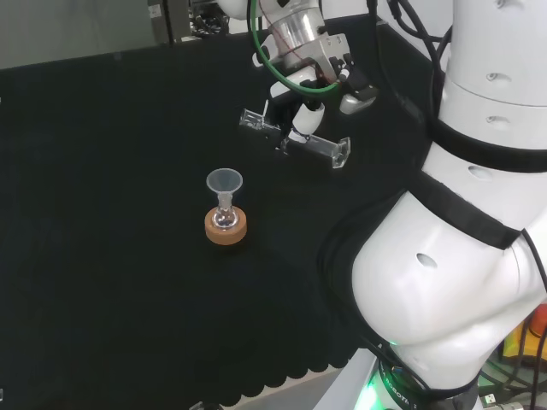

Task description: Put the graduated cylinder back on the table.

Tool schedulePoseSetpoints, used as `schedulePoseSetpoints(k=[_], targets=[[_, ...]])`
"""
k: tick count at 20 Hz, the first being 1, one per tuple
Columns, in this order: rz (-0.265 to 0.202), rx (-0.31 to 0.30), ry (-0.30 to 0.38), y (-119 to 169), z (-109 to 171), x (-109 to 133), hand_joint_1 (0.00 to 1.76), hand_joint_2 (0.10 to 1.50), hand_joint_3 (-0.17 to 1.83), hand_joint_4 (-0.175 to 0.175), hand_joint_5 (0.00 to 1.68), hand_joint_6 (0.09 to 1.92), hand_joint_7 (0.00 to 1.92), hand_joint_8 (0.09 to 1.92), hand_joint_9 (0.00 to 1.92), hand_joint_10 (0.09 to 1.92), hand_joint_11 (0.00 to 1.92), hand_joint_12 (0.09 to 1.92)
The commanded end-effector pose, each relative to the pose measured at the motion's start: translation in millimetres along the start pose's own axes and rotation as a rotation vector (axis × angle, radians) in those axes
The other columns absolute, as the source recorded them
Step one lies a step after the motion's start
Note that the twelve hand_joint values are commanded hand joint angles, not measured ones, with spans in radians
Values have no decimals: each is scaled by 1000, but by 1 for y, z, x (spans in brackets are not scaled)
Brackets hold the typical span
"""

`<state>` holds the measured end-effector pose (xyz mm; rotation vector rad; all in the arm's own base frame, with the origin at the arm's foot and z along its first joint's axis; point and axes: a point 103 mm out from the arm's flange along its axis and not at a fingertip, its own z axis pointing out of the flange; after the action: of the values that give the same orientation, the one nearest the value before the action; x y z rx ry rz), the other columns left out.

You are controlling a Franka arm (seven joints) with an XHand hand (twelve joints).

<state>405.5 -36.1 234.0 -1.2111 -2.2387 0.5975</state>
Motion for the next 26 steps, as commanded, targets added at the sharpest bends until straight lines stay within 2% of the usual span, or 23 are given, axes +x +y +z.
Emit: schedulePoseSetpoints(k=[1,9,12,15,18,26], targets=[[-26,-80,30,1,1,-9,1095,1185,-121,-33,975,1042,1352,189,1490,87,1390,681],[-70,-268,75,18,0,-29,1095,1185,-123,-31,976,1042,1348,187,1485,87,1387,680],[-102,-321,98,33,-2,-33,1095,1185,-123,-30,976,1041,1346,186,1483,87,1383,679],[-145,-409,131,49,-3,-36,1095,1185,-124,-29,977,1040,1345,185,1482,87,1381,679],[-182,-443,145,67,-6,-38,1095,1185,-125,-29,978,1039,1344,185,1479,87,1379,679],[-246,-542,201,104,-11,-47,1096,1186,-127,-33,979,1037,1340,182,1473,87,1372,680]])
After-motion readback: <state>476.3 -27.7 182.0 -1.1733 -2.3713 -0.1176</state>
